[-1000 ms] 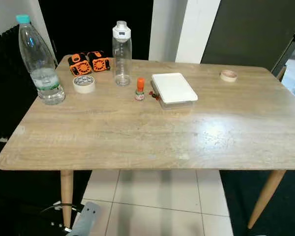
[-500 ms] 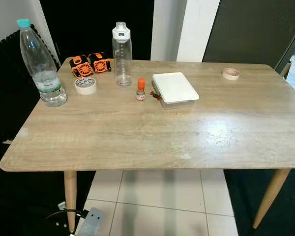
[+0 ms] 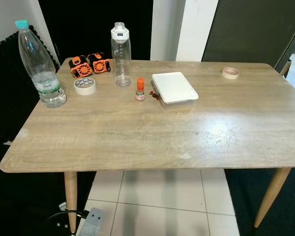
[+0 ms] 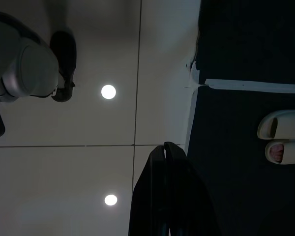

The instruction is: Restocking fridge

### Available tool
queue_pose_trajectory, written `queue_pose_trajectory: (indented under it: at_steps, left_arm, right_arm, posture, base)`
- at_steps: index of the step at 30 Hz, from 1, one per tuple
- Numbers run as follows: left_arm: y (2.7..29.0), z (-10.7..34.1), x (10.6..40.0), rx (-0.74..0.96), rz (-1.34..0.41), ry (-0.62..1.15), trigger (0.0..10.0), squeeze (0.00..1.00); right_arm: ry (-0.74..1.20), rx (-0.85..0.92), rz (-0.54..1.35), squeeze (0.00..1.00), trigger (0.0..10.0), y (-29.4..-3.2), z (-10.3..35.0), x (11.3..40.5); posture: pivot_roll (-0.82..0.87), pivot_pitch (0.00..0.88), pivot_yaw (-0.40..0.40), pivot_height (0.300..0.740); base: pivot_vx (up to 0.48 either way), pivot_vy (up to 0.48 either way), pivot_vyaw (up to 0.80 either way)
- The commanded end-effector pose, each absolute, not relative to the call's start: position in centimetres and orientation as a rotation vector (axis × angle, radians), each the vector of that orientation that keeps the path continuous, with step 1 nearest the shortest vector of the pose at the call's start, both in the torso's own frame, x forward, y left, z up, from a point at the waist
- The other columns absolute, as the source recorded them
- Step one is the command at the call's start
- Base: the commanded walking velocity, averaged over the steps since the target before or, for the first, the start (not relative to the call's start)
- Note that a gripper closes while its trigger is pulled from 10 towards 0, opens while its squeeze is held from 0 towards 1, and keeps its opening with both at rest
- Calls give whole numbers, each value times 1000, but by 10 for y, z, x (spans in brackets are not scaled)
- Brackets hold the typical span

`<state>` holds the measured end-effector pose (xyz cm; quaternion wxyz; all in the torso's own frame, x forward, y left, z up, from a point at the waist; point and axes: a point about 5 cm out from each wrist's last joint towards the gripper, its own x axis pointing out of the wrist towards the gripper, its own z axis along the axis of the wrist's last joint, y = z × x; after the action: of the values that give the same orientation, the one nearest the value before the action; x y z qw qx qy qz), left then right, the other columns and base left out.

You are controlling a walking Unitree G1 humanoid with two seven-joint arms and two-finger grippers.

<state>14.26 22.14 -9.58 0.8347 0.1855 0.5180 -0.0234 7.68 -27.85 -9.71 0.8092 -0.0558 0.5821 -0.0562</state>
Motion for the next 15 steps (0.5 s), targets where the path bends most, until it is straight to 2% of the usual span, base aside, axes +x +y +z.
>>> queue_pose_trajectory:
  at_steps: [1,15]
  left_arm:
    - [212,-99,141,330,-43,1109,10000,0]
    - [222,-100,132,322,-23,1142,10000,0]
  right_arm:
    - [1238,-112,-145,0,10000,-282,-96,77]
    - [1246,-103,-155,0,10000,-281,-97,74]
  posture:
    - [58,0,-64,740]
    - [44,0,-35,740]
  base:
    - [0,0,0]
    - [0,0,0]
